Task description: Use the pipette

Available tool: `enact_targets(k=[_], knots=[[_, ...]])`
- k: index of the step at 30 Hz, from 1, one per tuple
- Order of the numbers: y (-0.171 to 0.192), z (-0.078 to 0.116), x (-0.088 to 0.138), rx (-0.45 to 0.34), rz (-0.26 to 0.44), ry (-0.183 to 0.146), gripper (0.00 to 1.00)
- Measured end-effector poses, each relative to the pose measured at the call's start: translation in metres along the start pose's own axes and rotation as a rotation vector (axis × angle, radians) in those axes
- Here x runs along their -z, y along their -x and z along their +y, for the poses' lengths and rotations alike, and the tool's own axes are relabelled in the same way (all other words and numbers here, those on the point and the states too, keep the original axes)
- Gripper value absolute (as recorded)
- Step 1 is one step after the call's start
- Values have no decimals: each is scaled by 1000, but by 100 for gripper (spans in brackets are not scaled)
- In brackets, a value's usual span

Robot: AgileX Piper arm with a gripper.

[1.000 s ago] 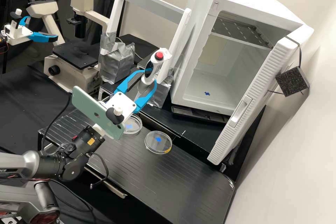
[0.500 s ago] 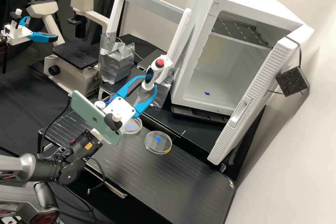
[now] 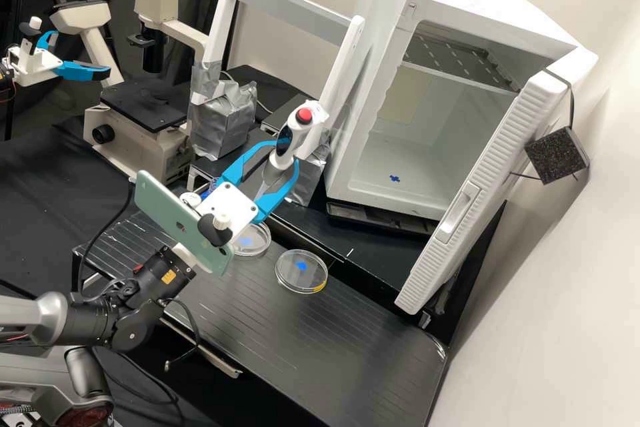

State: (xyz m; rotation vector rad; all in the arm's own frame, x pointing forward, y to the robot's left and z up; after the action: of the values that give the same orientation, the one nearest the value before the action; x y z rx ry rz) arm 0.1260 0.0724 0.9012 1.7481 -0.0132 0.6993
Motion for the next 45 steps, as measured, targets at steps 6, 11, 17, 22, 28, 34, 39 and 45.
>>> enact_targets(k=[6,11,17,22,28,34,39,45], knots=[[-31,1,21,77,115,22,0],[-65,-14,48,249,193,10,0],[-107,-41,81,414,208,81,0],[-142,-62,100,491,142,178,0],[-182,-84,114,559,45,212,0],[-219,-98,116,609,-62,216,0],[-239,-105,110,612,-117,233,0],[-252,-100,109,577,-131,235,0]])
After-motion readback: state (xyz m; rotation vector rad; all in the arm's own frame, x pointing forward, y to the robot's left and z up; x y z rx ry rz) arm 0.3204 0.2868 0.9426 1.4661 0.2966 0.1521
